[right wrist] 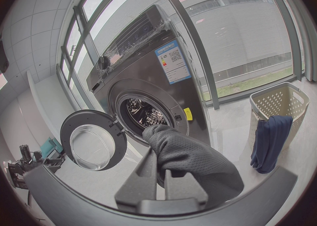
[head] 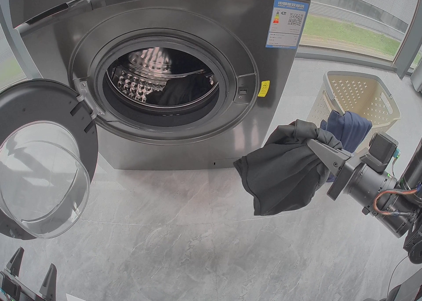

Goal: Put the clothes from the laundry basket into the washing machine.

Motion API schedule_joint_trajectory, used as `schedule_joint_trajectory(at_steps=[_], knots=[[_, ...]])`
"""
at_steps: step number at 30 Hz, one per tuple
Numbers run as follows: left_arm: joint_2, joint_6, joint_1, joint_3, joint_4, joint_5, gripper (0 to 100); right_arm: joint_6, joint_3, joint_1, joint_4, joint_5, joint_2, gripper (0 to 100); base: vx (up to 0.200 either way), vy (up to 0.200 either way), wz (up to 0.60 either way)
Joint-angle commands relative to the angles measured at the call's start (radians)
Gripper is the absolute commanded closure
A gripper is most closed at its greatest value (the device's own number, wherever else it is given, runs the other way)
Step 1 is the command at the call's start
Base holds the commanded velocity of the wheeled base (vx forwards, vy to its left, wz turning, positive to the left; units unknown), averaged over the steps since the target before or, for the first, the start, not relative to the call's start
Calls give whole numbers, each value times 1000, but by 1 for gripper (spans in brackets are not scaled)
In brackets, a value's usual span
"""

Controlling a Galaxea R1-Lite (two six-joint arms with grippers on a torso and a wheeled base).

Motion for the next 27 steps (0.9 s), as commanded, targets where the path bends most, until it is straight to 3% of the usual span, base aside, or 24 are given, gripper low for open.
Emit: schedule_joint_trajectory(at_steps=[1, 6, 12, 21, 27], knots=[[0, 0, 0, 15, 0, 1, 0, 0, 1, -1, 0, 0, 1, 100, -200, 0, 0], [0, 0, 0, 16, 0, 1, 0, 0, 1, -1, 0, 0, -1, 100, -200, 0, 0], [2, 0, 0, 16, 0, 1, 0, 1, 4, -2, 0, 0, 1, 100, 0, 0, 0], [0, 0, 0, 16, 0, 1, 0, -2, 7, -7, 1, 0, -9, 100, 0, 200, 0], [0, 1, 0, 15, 0, 1, 0, 17, 4, 7, -2, 14, -5, 100, 0, 0, 0]])
